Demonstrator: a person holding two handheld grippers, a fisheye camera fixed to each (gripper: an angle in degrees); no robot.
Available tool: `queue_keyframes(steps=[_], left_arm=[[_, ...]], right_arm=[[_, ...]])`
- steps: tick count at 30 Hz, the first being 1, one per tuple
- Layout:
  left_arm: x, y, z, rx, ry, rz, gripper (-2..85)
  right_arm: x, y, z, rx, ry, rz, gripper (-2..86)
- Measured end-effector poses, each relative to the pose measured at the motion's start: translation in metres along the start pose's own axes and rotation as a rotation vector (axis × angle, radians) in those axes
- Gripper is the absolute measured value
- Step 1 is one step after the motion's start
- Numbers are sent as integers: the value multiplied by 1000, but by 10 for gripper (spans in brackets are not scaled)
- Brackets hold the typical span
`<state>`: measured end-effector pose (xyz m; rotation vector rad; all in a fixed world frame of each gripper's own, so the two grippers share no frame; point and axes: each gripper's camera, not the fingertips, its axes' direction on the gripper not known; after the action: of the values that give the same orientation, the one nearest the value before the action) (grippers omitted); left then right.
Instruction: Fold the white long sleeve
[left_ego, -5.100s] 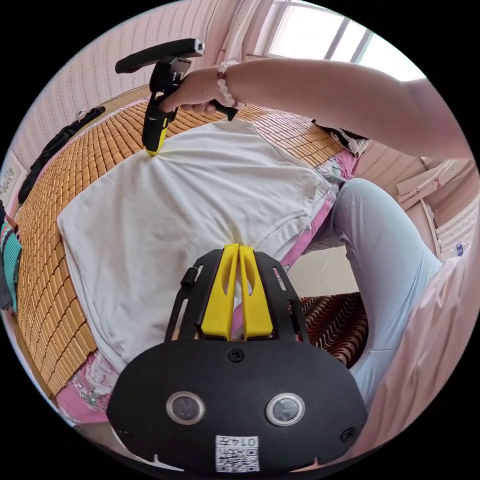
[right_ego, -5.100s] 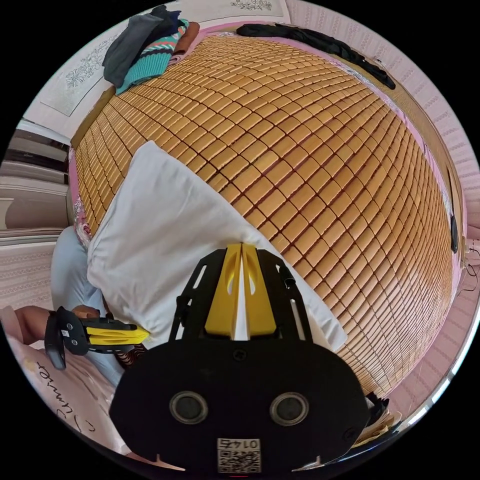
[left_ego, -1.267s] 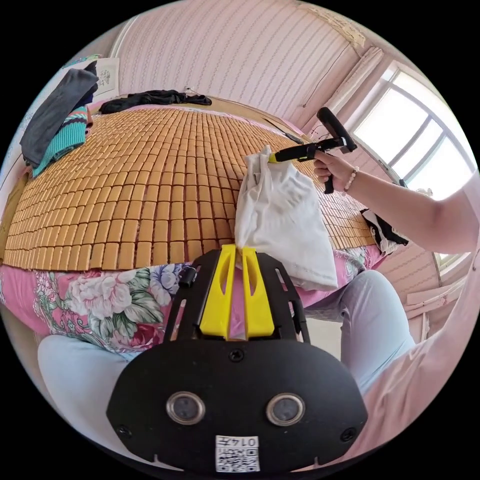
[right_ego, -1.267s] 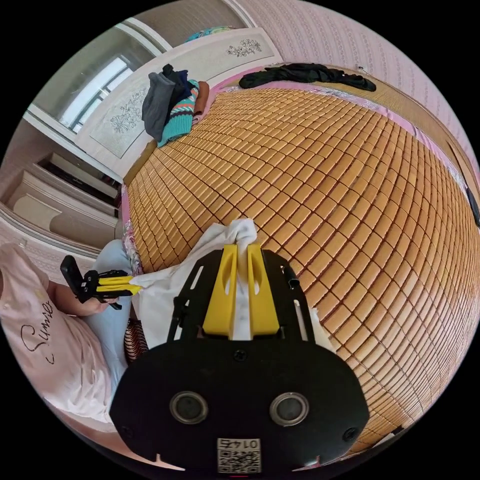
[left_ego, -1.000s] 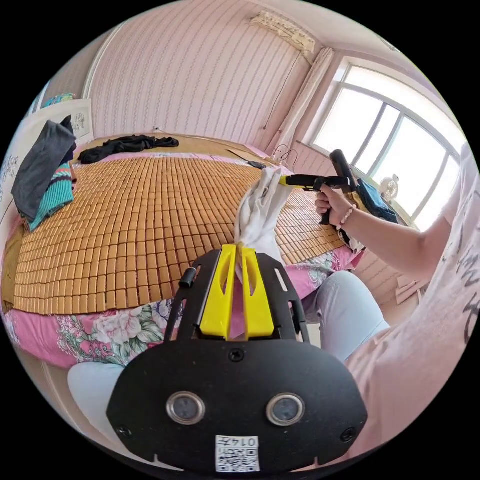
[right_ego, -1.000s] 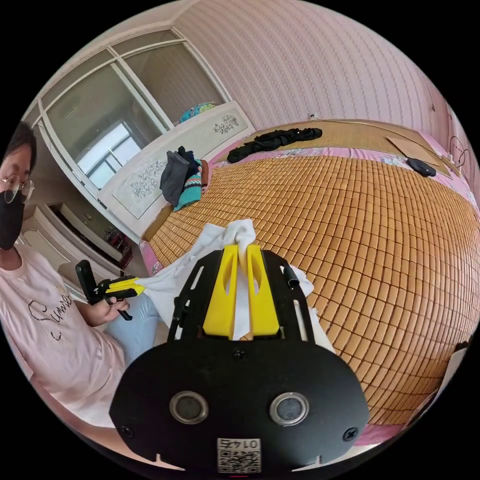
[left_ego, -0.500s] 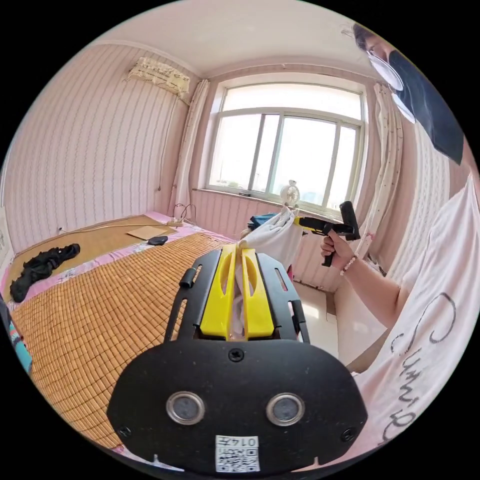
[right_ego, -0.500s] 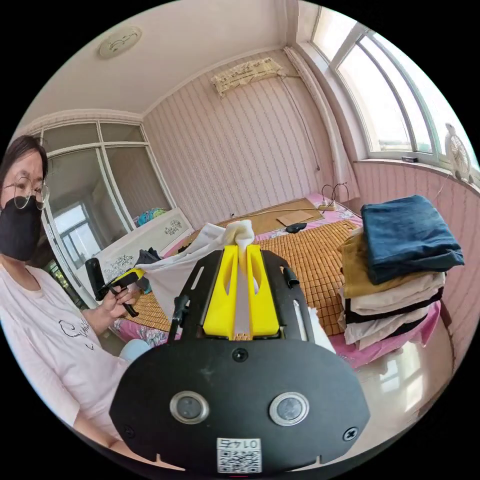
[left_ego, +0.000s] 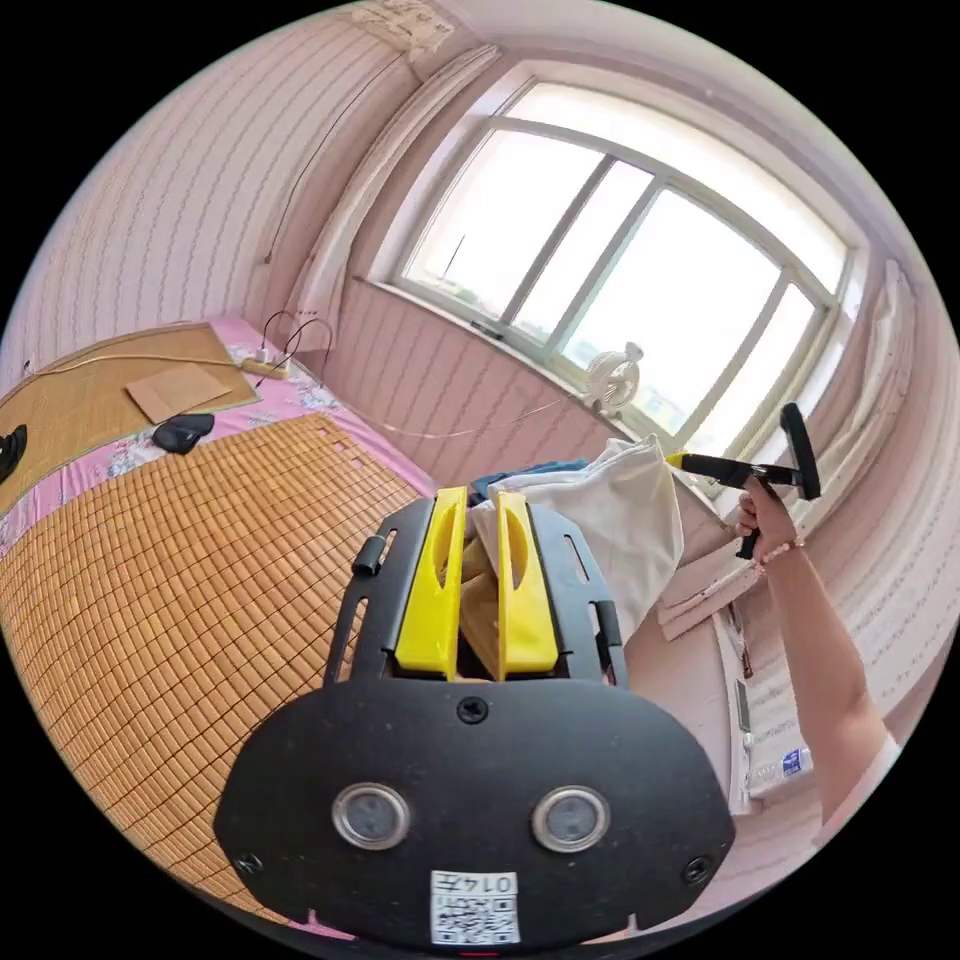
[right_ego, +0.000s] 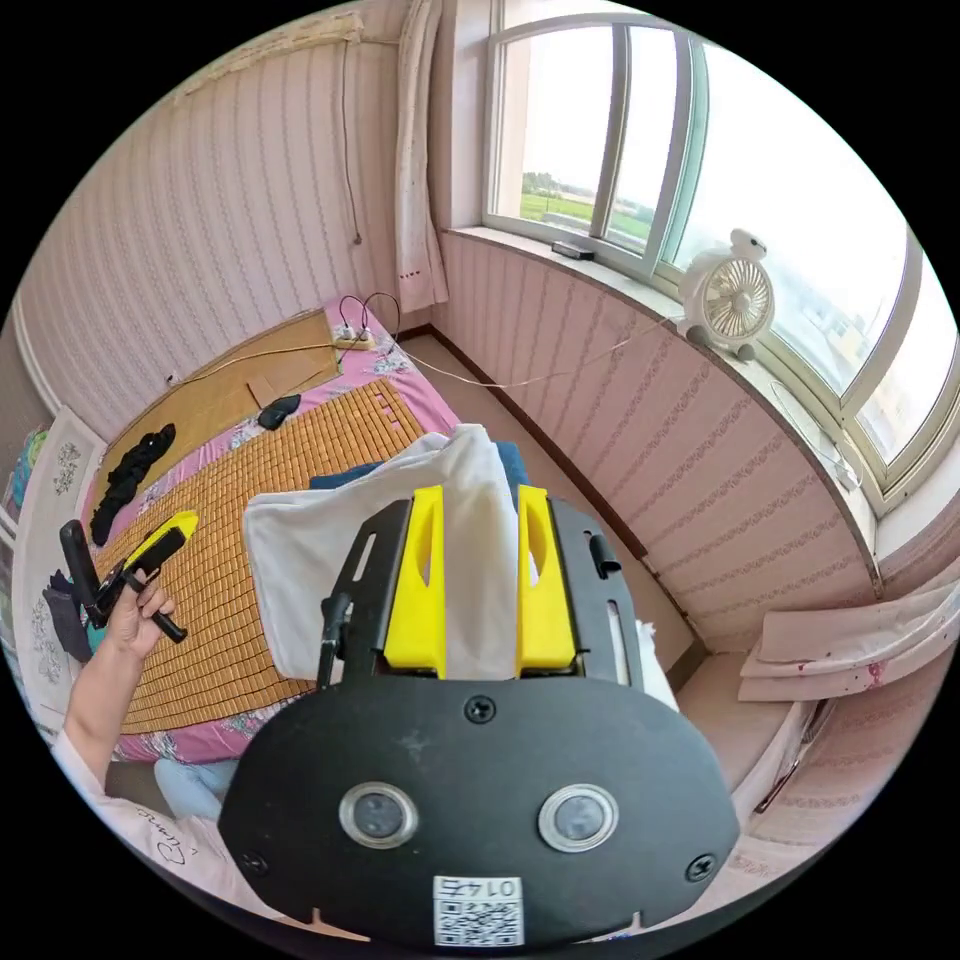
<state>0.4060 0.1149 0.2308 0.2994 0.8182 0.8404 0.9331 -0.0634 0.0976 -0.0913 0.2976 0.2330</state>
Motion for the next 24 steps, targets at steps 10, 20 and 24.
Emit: queue_keyframes(steps=[10, 20, 24], left_arm=[[-123, 230, -172, 32, -285, 163, 38], [-131, 437, -404, 133, -665, -170, 48], [-140, 521, -488, 264, -785, -318, 52]], right_arm=[[-106, 278, 21, 245, -206, -173, 85], [-371, 368, 29, 106, -594, -692, 109], [-491, 362, 6, 126, -742, -965, 117]])
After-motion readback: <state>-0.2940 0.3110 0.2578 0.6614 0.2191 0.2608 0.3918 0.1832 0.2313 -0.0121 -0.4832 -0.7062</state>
